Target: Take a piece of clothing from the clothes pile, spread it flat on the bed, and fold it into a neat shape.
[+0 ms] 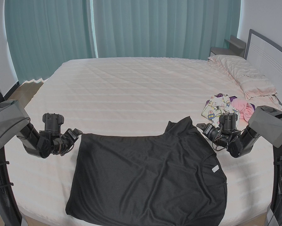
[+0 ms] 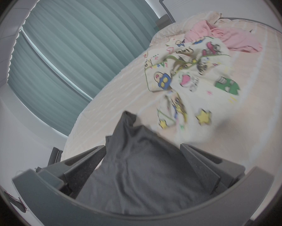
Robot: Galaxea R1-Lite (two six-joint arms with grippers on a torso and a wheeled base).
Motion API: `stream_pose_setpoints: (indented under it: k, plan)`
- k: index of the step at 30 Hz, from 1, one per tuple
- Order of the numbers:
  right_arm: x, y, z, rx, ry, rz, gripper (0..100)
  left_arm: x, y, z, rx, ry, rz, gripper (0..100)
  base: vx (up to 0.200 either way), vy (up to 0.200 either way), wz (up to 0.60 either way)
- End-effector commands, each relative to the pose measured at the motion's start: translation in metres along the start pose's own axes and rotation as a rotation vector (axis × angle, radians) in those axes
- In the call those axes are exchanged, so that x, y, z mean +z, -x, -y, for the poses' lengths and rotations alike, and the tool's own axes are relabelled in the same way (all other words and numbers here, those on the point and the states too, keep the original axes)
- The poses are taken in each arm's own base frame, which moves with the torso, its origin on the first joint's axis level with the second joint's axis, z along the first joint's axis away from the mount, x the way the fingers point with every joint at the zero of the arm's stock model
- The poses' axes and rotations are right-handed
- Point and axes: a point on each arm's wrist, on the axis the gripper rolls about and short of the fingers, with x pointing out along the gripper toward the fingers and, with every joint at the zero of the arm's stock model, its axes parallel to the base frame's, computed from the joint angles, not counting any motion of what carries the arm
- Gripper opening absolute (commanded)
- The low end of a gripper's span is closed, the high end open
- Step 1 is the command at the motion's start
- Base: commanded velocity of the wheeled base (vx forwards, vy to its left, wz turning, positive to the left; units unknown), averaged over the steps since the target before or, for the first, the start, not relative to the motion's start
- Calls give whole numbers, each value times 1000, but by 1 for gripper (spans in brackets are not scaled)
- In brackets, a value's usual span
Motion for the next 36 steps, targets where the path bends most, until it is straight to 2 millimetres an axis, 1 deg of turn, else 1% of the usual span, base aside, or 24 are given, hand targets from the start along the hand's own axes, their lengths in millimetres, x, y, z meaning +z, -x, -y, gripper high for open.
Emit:
stream_pose_setpoints:
  k: [1,5,7,8,9,10,11,13,14,17,18,20,22,28,29,31,35,36]
  plan:
    - [-23,107,-4,35,-9,-66,100,-55,114,-15,-85,-13,-139,100,-200,0,0]
    - [-42,133,12,17,-37,-103,100,-76,124,-33,-53,5,-185,100,-200,0,0]
    - [-47,141,21,8,-54,-111,100,-81,125,-41,-37,14,-201,100,-200,0,0]
    - [-47,141,21,8,-54,-111,100,-81,125,-41,-37,14,-201,100,-200,0,0]
    - [-48,148,32,-5,-68,-115,100,-85,123,-46,-27,17,-218,100,-200,0,0]
    - [-50,151,38,-15,-72,-124,100,-87,122,-48,-24,17,-222,100,-200,0,0]
    - [-50,152,39,-18,-71,-127,100,-87,122,-48,-23,17,-223,100,-200,0,0]
    - [-53,160,49,-41,-78,-157,100,-93,121,-55,-9,18,-243,100,-200,0,0]
    - [-53,160,49,-40,-77,-157,100,-93,120,-55,-9,18,-243,100,-200,0,0]
    - [-55,168,61,-70,-68,-195,100,-96,119,-61,2,19,-251,100,-200,0,0]
    - [-55,168,62,-70,-66,-197,100,-96,119,-61,2,19,-251,100,-200,0,0]
    - [-60,172,72,-88,-50,-248,100,-101,121,-67,8,21,-285,100,-200,0,0]
    - [-64,173,77,-99,-44,-276,100,-102,120,-68,-4,24,-287,100,0,0,0]
    - [-81,162,93,-144,-28,-342,100,-105,107,-77,27,29,-280,100,0,0,0]
    - [-82,161,94,-144,-26,-340,100,-104,106,-78,25,32,-275,100,0,0,0]
    - [-82,153,95,-109,-34,-294,100,-102,105,-79,10,40,-256,100,0,0,0]
    - [-85,149,95,-94,-33,-280,100,-100,105,-78,1,42,-248,100,0,0,0]
    - [-88,142,92,-80,-26,-282,100,-100,105,-78,-1,41,-246,100,0,0,0]
